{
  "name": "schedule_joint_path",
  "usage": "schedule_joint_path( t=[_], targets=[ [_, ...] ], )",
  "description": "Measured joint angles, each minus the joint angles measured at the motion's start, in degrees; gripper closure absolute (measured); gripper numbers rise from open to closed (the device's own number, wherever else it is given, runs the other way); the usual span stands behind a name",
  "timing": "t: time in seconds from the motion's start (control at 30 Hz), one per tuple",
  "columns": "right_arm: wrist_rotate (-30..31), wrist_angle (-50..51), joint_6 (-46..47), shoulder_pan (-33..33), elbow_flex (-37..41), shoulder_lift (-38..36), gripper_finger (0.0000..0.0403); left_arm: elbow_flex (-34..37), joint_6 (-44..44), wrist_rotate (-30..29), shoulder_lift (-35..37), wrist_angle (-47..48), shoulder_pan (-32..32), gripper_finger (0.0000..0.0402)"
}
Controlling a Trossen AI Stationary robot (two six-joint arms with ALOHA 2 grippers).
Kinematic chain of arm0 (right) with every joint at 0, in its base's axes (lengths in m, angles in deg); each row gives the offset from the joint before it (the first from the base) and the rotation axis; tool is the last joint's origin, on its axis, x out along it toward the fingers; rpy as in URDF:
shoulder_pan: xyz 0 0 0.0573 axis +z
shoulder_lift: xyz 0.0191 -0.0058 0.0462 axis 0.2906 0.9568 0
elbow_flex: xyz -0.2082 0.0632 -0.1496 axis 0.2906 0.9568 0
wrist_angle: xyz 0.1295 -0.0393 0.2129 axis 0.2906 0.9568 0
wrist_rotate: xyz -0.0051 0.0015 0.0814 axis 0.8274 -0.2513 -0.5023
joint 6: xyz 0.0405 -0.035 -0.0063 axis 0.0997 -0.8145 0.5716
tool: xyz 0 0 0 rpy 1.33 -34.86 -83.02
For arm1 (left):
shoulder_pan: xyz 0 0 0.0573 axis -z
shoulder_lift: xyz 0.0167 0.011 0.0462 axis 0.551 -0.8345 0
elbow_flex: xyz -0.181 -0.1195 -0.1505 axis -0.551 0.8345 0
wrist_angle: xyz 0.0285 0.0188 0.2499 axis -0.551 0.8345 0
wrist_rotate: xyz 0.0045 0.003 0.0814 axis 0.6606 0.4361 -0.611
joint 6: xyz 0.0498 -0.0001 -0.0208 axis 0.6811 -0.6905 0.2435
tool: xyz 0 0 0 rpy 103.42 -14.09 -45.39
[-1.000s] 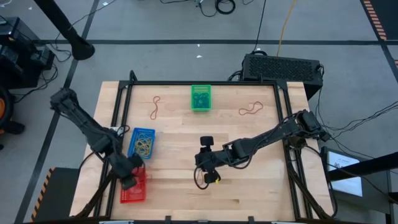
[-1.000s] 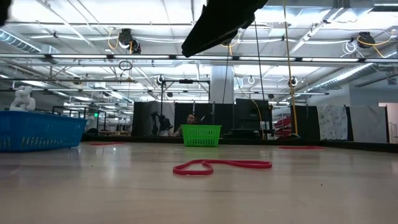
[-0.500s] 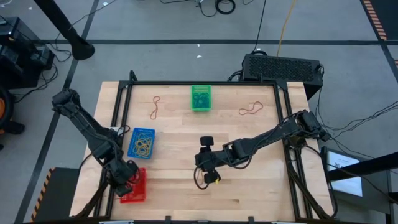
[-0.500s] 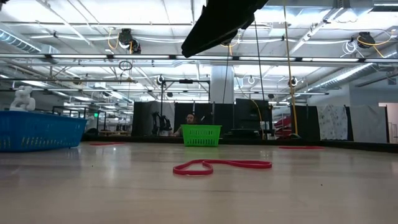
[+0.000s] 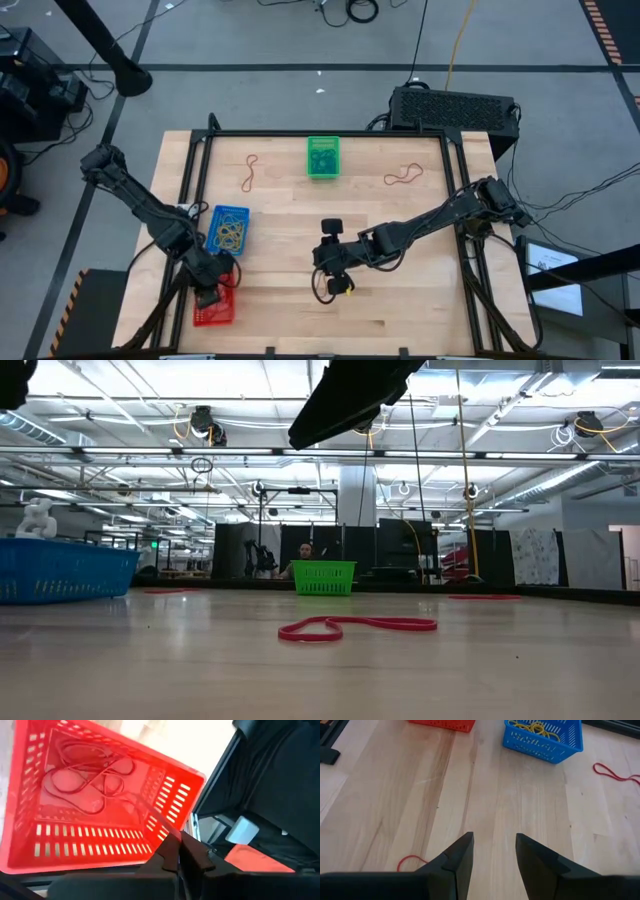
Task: Sort rubber bands into baskets
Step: Put the red rubber band into the red bin
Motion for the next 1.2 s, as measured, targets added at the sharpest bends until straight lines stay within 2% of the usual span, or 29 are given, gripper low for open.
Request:
schedule_joint_path(
  t=[0.27, 0.63, 0.87, 1.0, 1.13, 1.2],
  targets=[
    [0.0, 0.0, 0.0, 0.0, 0.0, 0.0, 0.0264, 0.0, 1.2, -1.6, 0.0, 1.9, 0.1, 0.0358],
    [0.0, 0.0, 0.0, 0.0, 0.0, 0.0, 0.0264, 0.0, 0.9, -0.8, 0.0, 1.8, 0.0, 0.0278],
    [0.0, -0.1, 0.0, 0.0, 0.0, 0.0, 0.0264, 0.0, -9.0, 1.6, 0.0, 2.7, -1.4, 0.0272],
    [0.0, -0.3, 0.0, 0.0, 0.0, 0.0, 0.0264, 0.0, -9.6, 3.7, 0.0, 3.8, -3.1, 0.0272],
    [0.0, -0.3, 0.0, 0.0, 0.0, 0.0, 0.0264, 0.0, -9.7, 1.0, -1.3, 7.2, -4.4, 0.0272],
    [0.0, -0.3, 0.0, 0.0, 0.0, 0.0, 0.0264, 0.0, -9.3, 3.4, -2.6, 8.0, -5.2, 0.0272]
  ],
)
